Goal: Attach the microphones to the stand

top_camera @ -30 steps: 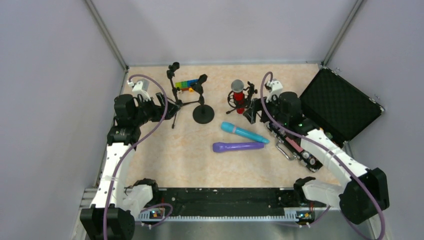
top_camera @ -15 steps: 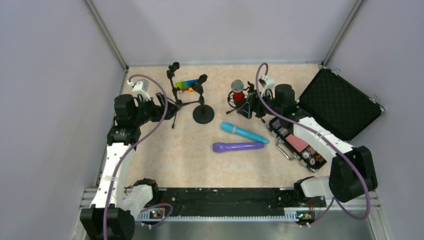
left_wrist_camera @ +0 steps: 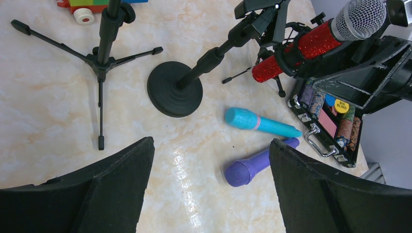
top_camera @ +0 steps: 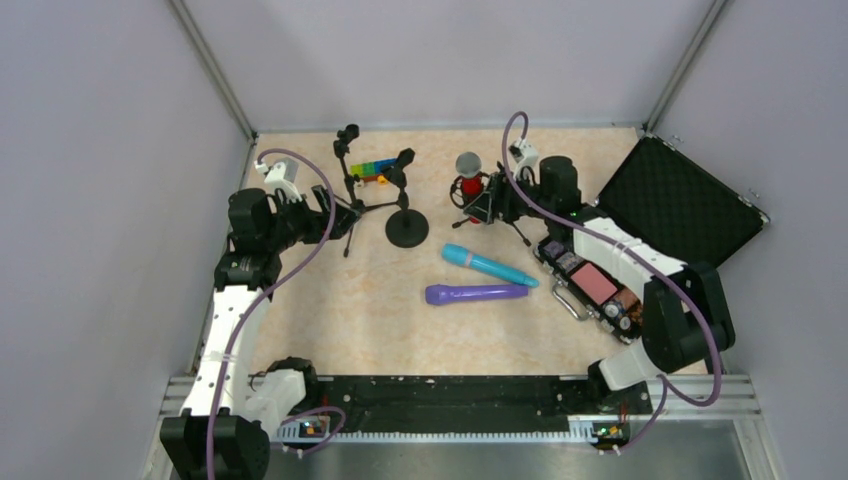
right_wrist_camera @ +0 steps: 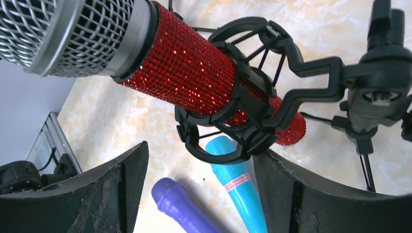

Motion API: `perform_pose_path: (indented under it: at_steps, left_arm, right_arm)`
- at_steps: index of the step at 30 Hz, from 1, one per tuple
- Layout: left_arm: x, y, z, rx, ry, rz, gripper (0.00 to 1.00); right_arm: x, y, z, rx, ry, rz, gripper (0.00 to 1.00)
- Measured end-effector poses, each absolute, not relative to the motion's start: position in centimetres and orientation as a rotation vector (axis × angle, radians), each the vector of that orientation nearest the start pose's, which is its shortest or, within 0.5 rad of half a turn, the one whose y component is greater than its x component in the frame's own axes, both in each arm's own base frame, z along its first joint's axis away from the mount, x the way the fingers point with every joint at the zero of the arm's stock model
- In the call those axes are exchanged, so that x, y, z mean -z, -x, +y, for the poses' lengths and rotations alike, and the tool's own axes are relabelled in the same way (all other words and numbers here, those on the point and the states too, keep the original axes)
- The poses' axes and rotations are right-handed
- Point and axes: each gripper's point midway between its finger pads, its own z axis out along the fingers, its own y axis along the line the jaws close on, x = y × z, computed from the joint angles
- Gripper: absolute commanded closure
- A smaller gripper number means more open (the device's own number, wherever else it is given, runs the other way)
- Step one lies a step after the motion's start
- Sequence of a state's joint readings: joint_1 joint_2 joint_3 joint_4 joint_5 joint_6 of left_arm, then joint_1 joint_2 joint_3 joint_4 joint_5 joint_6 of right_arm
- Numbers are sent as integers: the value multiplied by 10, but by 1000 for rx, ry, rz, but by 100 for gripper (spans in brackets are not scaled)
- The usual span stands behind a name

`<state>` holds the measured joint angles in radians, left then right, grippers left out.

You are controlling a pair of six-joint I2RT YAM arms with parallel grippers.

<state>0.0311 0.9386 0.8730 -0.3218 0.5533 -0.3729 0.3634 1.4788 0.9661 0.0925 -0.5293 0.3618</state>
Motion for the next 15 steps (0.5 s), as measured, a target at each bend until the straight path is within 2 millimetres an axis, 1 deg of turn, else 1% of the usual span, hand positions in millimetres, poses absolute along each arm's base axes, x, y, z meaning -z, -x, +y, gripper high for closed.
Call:
perform_pose_path:
  at_steps: [6,12,15]
  left_arm:
    - [-253,-300,-96,764,27,1974,8]
    - [-253,-300,-96,764,27,1974,8]
    - [-253,-300,-96,764,27,1974,8]
  right_arm:
    - [-189,-367,252,-1027,343,2018,24]
    - [-195,-383,260,-1056,304,2005,24]
    - [-194,-389,262,-1067,279,2001,24]
